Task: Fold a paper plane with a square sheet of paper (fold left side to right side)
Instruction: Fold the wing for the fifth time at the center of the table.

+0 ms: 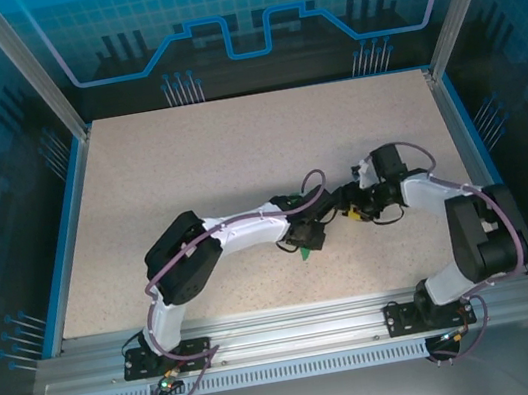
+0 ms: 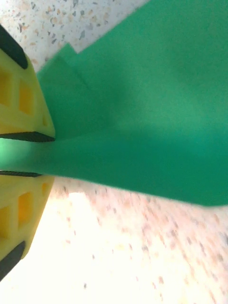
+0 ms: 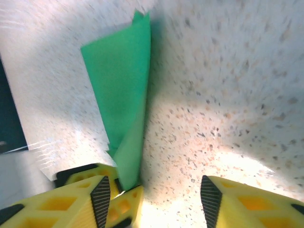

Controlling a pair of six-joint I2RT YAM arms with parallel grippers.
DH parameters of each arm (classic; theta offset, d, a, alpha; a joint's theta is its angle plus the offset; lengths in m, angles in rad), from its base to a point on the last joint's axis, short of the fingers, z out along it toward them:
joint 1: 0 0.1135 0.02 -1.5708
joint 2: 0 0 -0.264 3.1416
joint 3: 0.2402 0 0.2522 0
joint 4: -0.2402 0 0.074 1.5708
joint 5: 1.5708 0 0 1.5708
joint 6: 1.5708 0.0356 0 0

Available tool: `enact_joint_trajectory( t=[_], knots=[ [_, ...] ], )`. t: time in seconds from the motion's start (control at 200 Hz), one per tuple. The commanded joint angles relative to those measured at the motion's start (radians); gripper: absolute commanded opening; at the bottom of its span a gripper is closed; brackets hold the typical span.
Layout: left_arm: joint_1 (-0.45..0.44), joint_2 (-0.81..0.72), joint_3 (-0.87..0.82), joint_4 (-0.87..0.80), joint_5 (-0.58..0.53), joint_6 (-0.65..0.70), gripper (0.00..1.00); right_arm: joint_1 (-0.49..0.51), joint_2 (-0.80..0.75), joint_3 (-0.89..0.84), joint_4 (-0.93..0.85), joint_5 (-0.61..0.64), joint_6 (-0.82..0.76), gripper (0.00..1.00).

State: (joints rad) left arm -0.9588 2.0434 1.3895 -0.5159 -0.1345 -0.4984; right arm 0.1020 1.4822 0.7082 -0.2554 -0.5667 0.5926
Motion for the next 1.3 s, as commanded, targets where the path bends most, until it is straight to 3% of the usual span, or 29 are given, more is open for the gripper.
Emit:
enact_joint_trajectory(
  t=[0.0,0.085,0.48,0.97,1.296],
  knots=[
    [0.023,-0.032,-0.059,0.022,0.089,-0.023,0.25,-0.052,-0.071,-0.014,-0.041,-0.046,-0.035,0.61],
    [0.041,-0.051,-0.090,0.062,0.120,-0.039,0.25,-0.078,-0.101,-0.024,-0.058,-0.051,-0.051,0.65],
    [0.080,-0.128,-0.159,0.182,0.206,-0.088,0.21,-0.085,-0.103,-0.068,-0.044,-0.049,-0.094,0.68],
    [0.235,-0.270,-0.412,0.539,0.447,-0.218,0.12,0.091,-0.003,-0.054,0.120,-0.005,-0.018,0.70],
    [0.298,-0.247,-0.483,0.679,0.550,-0.280,0.09,0.189,0.095,0.009,0.215,0.036,0.037,0.73]
  ],
)
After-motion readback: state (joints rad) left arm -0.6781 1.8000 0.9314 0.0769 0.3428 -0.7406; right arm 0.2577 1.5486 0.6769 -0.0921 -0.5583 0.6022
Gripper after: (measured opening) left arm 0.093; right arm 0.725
